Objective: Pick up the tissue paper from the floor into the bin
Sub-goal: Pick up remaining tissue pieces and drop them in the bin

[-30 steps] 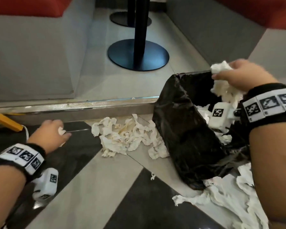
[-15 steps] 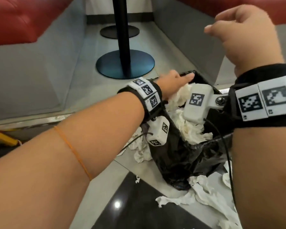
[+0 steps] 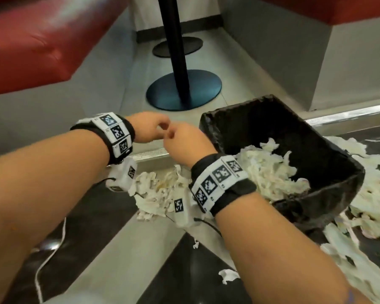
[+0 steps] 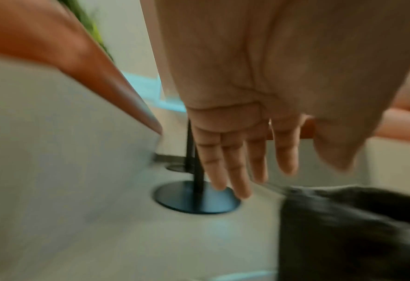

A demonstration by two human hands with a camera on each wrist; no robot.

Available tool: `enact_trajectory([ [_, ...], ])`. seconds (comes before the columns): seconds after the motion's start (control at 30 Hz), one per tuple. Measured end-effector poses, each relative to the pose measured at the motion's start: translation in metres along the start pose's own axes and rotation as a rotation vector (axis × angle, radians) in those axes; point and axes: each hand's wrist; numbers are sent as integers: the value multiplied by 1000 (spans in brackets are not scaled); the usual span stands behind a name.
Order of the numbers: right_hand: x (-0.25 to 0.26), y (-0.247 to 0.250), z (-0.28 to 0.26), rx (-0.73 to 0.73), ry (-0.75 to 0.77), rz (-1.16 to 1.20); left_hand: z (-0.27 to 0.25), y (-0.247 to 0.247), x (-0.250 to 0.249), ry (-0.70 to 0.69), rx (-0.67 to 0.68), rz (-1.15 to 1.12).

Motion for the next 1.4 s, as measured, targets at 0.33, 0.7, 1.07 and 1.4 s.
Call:
enact_trajectory([
  [0.33,-136,-157,-94,793,-221,-556,-96,-98,171,48,424,293],
  [0.7,-191,-197,-81,583,-188,-576,-61,-255,156,-180,298,103],
  [1.07,-193,-204,-61,416,-235,-644,-72,-272,150,-101,314,-145],
  [1.4,-137,-212,-32,7,-472,-126,-88,-241,183,176,68,-294],
])
Point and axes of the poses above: each hand's wrist, its own z-axis towards the middle knuckle, its own y-axis out of the back of the hand, x = y × z, and after that the axes turned 12 degrees about -x, right-handed
